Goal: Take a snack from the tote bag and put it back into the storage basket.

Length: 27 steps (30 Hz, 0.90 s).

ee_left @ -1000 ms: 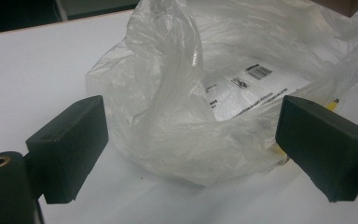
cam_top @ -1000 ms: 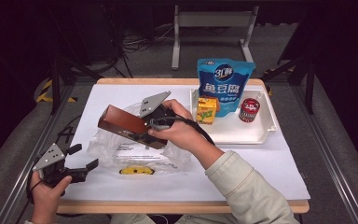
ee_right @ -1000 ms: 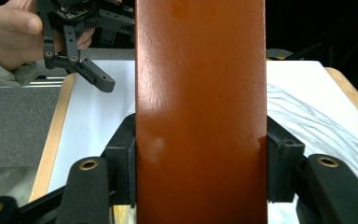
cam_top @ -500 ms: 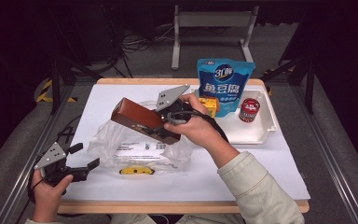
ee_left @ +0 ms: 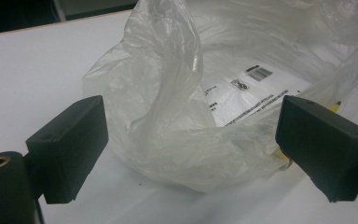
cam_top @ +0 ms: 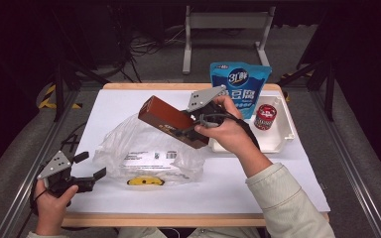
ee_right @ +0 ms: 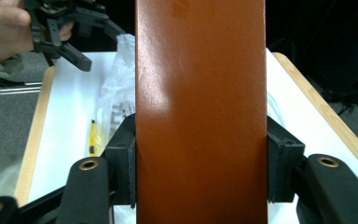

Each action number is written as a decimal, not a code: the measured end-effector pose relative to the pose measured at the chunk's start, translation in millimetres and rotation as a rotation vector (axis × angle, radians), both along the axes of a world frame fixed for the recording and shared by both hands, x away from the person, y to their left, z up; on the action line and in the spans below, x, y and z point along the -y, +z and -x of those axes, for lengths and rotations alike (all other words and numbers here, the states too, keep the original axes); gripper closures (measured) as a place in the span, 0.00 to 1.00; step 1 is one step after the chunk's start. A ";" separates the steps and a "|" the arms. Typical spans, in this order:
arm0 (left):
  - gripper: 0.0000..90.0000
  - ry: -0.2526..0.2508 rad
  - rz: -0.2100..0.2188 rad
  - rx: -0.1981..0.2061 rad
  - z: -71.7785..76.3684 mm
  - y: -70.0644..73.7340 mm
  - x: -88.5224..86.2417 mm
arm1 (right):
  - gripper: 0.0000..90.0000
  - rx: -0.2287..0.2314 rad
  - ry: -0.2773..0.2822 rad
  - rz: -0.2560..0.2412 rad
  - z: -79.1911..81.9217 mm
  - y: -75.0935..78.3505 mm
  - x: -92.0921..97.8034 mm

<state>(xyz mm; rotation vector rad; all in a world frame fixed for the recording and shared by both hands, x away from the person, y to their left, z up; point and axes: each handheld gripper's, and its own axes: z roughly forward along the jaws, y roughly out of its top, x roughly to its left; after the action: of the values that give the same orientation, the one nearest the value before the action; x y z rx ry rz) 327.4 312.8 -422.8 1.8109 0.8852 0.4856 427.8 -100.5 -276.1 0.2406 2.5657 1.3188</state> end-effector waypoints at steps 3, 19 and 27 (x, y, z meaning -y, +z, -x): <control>0.11 -0.001 0.000 0.002 -0.3 -0.3 0.3 | 0.47 0.001 -0.014 -0.002 -1.2 0.4 9.5; 0.11 -0.004 -0.009 -0.003 -0.6 -0.1 0.5 | 0.47 0.014 -0.079 0.000 -5.6 -1.4 48.4; 0.11 -0.004 -0.011 -0.004 -0.7 -0.3 1.1 | 0.47 0.024 -0.103 -0.016 -7.3 0.1 67.0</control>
<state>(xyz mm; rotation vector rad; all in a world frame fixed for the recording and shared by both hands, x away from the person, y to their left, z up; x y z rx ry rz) 328.1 311.6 -423.1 1.8236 0.8828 0.4849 435.1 -167.5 -276.0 0.3522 2.4881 1.2972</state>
